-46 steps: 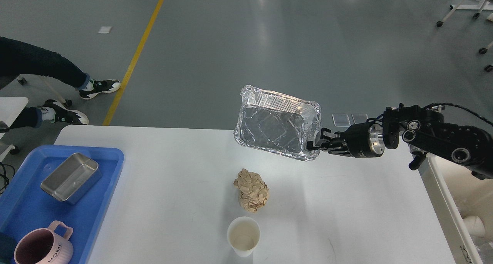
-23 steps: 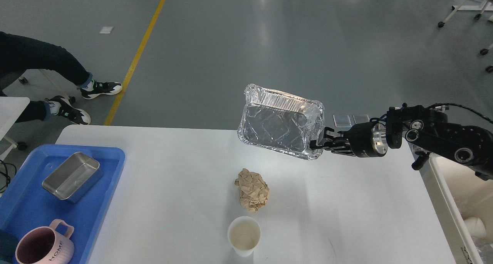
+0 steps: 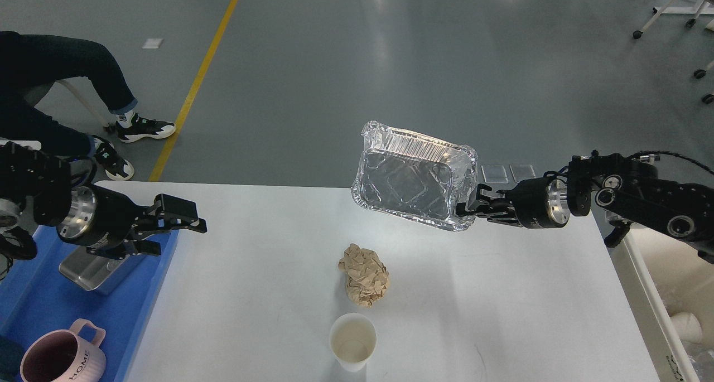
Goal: Tidy desktop
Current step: 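Reach the left gripper down and grasp the white paper cup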
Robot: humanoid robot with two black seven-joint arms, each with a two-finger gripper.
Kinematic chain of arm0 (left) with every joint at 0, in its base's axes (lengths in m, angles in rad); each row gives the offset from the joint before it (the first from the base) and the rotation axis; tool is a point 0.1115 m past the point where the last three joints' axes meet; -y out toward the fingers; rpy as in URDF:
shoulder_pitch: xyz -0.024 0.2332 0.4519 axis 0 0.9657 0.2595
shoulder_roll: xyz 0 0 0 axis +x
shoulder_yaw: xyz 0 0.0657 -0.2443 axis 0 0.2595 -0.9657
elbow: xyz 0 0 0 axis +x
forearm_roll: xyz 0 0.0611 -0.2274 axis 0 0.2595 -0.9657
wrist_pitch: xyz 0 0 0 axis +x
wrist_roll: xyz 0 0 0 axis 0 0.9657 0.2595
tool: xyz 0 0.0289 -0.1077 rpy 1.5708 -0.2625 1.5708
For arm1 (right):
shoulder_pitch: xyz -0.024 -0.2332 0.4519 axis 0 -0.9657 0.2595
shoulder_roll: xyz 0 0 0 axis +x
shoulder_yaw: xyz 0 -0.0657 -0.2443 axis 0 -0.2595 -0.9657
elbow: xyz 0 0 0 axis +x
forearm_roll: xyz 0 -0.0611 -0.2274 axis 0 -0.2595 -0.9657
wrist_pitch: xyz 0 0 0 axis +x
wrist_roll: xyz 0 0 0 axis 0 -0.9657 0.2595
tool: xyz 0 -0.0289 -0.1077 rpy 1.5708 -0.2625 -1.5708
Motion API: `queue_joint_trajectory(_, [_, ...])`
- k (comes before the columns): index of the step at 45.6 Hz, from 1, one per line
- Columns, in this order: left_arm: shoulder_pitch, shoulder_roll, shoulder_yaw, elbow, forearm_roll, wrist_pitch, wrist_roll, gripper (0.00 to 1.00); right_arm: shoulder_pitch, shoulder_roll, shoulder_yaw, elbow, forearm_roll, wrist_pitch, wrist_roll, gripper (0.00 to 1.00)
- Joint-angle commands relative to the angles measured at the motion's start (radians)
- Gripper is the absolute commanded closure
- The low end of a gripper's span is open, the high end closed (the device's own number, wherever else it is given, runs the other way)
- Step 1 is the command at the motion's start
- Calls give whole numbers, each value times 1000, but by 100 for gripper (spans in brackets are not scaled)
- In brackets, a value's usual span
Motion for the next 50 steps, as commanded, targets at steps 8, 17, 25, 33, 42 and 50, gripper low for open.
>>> queue_joint_trajectory(8, [-104,-267,62,93,3,-126,146,2,-9,-10,0,-1,0,-1,0,100])
queue_joint_trajectory(17, [-170,-433,151,184,6,-129,166,1,-8,-24,0,-1,0,-1,0,100])
queue_joint_trajectory(25, [-187,-568,206,234,6,-128,168,1,-8,-37,0,-1,0,-1,0,100])
queue_joint_trajectory(33, [-190,-654,257,277,6,-143,175,1,-8,-47,2,-2,0,-1,0,100])
queue_joint_trajectory(42, [-187,-683,314,277,6,-169,192,1,-8,-60,2,-2,3,-1,2,100])
queue_joint_trajectory(50, [-180,-695,354,279,19,-171,195,1,-8,-60,2,-2,7,-3,2,100])
